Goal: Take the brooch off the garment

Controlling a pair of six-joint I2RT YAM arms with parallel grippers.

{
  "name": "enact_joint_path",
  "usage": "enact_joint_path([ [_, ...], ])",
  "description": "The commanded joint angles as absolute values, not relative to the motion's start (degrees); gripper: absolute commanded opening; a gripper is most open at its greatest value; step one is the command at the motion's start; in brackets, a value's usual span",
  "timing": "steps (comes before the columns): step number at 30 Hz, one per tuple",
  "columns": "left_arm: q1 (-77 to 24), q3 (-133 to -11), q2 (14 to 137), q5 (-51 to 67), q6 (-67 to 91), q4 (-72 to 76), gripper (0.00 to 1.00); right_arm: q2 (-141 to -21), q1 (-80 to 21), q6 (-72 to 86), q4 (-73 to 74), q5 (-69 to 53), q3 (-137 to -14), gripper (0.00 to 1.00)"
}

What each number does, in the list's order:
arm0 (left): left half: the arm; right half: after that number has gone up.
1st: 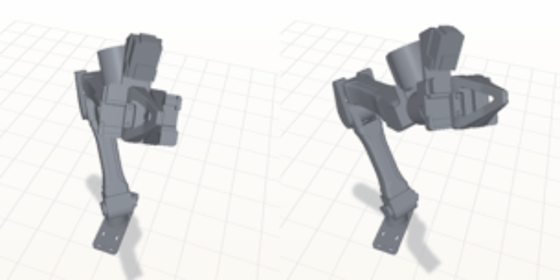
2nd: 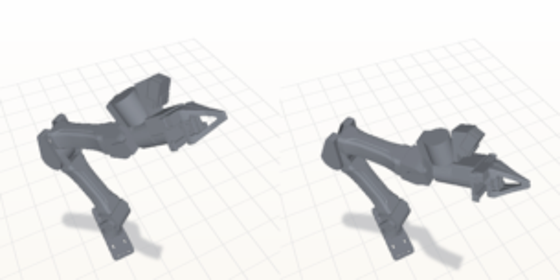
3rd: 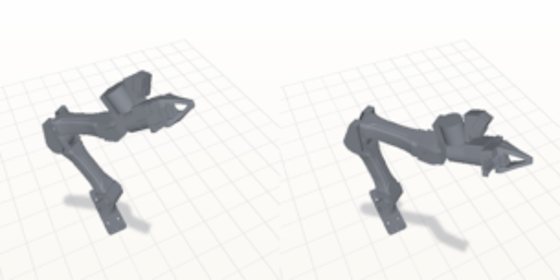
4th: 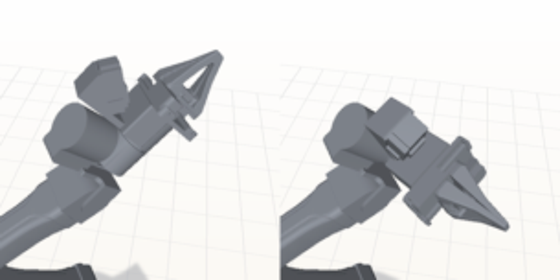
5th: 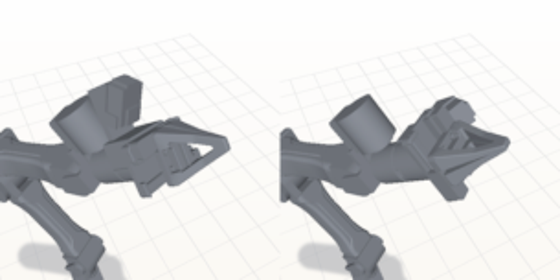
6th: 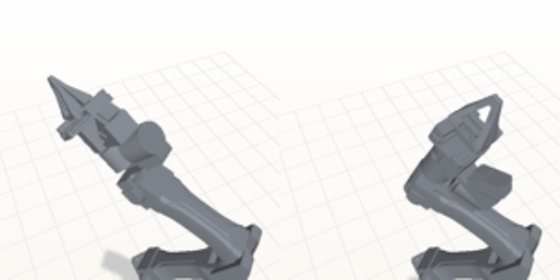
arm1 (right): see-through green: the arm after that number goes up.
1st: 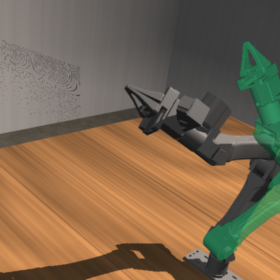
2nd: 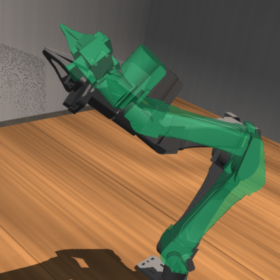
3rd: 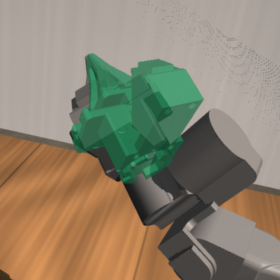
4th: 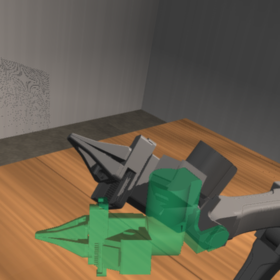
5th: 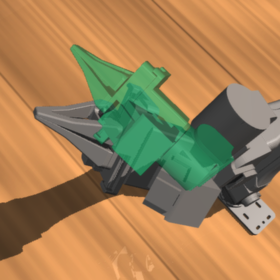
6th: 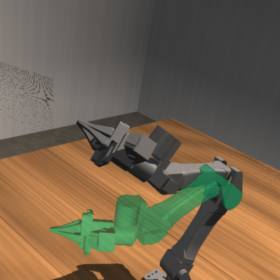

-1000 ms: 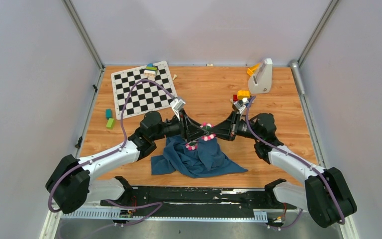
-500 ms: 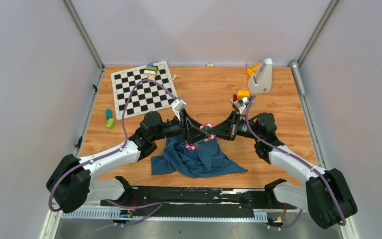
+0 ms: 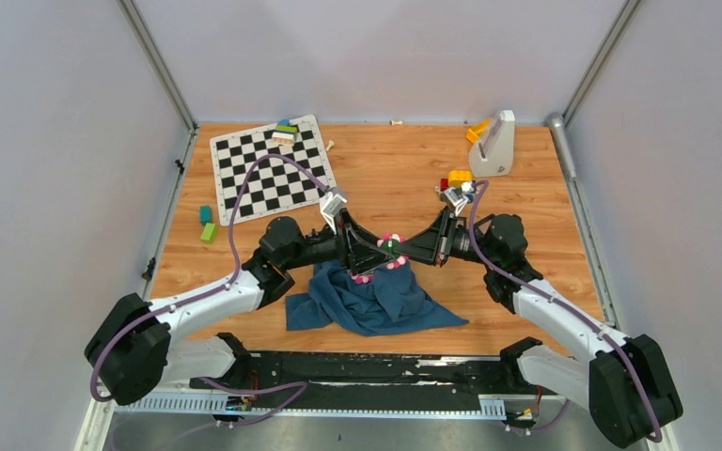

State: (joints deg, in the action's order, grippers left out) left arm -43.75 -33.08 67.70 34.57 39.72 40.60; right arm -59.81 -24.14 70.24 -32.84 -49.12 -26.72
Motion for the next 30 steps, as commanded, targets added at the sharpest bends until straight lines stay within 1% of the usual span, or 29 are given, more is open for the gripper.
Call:
enact_joint_path([
  [1,-44.1,-31.7,65.5,37.2,40.9,45.5,0.52,-58.5,-24.1,68.4,-33.6,-46.8,-28.4,0.00],
  [3,-43.9,-30.8,64.9,37.2,41.6,46.6,0.47,-58.2,-24.1,68.3,-33.6,-46.8,-28.4,0.00],
  [4,-43.8,-30.2,64.5,37.2,42.1,47.6,0.47,-58.0,-24.1,68.2,-33.6,-46.7,-28.4,0.00],
  [6,-43.6,-29.5,63.7,37.4,42.6,48.7,0.49,-57.9,-24.1,68.2,-33.7,-46.7,-28.4,0.00],
  [8,-43.6,-29.2,63.0,37.2,42.3,48.3,0.57,-58.1,-24.1,68.2,-33.8,-47.0,-28.4,0.00],
  [9,-43.6,-29.2,62.8,36.7,42.2,48.0,0.64,-58.1,-24.1,68.2,-33.8,-47.1,-28.5,0.00],
  [10,-43.5,-29.2,62.6,36.6,41.9,47.6,0.67,-58.1,-24.1,68.1,-33.7,-47.2,-28.5,0.00],
  [11,-43.5,-29.3,62.5,36.2,41.8,47.5,0.75,-58.2,-24.1,68.1,-33.7,-47.2,-28.4,0.00],
  [12,-43.5,-29.5,62.5,36.0,41.8,47.2,0.80,-58.2,-24.1,67.9,-33.6,-47.1,-28.3,0.00],
  [13,-43.5,-29.6,62.6,35.8,41.8,47.1,0.88,-58.3,-24.2,67.8,-33.3,-47.0,-28.4,0.00],
  [15,-43.5,-30.5,63.0,35.7,41.8,47.1,0.95,-58.3,-24.2,67.6,-32.9,-47.0,-28.4,0.00],
  [17,-43.5,-31.3,63.8,35.6,41.8,46.6,0.97,-58.2,-24.5,67.3,-32.9,-46.8,-28.4,0.00],
  [18,-43.5,-31.6,64.4,35.6,41.9,46.3,0.97,-58.2,-24.6,67.1,-32.8,-46.8,-28.6,0.00],
  [21,-43.6,-32.7,66.0,35.6,42.7,46.9,0.89,-58.2,-25.0,66.0,-31.9,-46.6,-29.0,0.00],
  [22,-43.5,-32.8,66.7,35.6,43.0,47.4,0.84,-58.0,-25.2,65.6,-31.6,-46.5,-29.1,0.00],
  [27,-43.5,-32.7,69.2,35.2,45.7,51.9,0.78,-58.0,-26.1,64.6,-30.9,-46.2,-29.1,0.00],
  [30,-43.4,-32.6,69.7,34.6,46.6,52.8,0.72,-57.8,-26.4,64.0,-30.7,-46.1,-29.3,0.00],
])
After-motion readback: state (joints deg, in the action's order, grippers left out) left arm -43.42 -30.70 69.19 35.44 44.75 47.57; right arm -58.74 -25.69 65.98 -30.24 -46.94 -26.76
